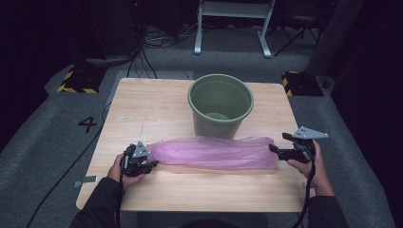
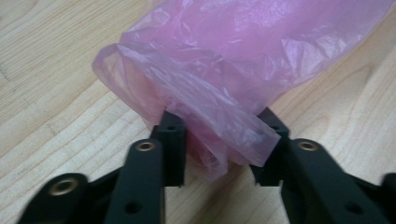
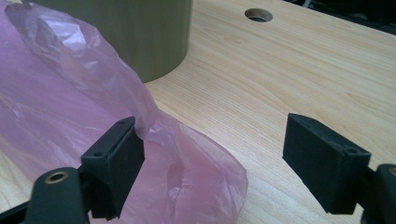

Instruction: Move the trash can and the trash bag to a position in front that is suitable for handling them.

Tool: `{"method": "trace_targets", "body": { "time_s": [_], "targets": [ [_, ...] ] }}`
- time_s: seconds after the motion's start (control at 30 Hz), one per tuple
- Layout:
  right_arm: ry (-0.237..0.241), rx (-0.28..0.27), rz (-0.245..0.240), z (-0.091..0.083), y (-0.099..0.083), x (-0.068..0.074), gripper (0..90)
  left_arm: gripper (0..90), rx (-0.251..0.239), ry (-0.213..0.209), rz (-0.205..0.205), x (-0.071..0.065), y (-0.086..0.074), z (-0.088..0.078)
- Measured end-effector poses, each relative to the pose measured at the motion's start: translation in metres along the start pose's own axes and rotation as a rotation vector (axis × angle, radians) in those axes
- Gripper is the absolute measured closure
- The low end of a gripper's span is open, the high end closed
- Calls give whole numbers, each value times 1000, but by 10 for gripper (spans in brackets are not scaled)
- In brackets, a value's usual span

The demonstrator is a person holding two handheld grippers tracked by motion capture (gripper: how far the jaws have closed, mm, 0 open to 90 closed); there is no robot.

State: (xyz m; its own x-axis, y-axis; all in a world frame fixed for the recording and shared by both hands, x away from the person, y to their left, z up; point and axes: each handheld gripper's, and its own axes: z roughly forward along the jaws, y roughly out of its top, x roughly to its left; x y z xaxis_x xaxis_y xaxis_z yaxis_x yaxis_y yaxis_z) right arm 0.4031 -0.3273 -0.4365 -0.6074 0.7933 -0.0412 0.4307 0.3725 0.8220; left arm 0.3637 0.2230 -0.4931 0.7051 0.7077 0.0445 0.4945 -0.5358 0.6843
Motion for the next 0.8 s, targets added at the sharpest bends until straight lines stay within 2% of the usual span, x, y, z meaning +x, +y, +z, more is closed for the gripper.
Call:
{"method": "trace_targets", "body": {
  "time_s": [0.1, 0.23, 0.4, 0.47, 0.53, 0.63, 0.73, 0.8],
  "targets": [
    [1, 2, -22, -1, 1, 3, 206, 730, 10, 11, 10, -1, 1, -1],
    [35, -49, -39, -10, 6, 11, 209, 756, 16, 13, 7, -1, 1, -1],
    [12, -105, -64, -25, 14, 19, 224, 762, 15, 11, -5, 0, -1, -2],
    [4, -113, -50, -28, 15, 19, 232, 760, 14, 8, -16, 1, -1, -3],
    [-12, -109, -57, -31, 17, 23, 233, 758, 13, 9, -15, 1, -2, -3],
    [18, -108, -76, -32, 18, 35, 238, 752, 9, 7, -19, 0, -2, -3],
    [81, -105, -82, -27, 17, 49, 222, 735, 4, 0, -30, -1, -2, -2],
    [72, -87, -92, -21, 16, 58, 221, 735, 4, -2, -28, -3, -2, -2]
  ]
}}
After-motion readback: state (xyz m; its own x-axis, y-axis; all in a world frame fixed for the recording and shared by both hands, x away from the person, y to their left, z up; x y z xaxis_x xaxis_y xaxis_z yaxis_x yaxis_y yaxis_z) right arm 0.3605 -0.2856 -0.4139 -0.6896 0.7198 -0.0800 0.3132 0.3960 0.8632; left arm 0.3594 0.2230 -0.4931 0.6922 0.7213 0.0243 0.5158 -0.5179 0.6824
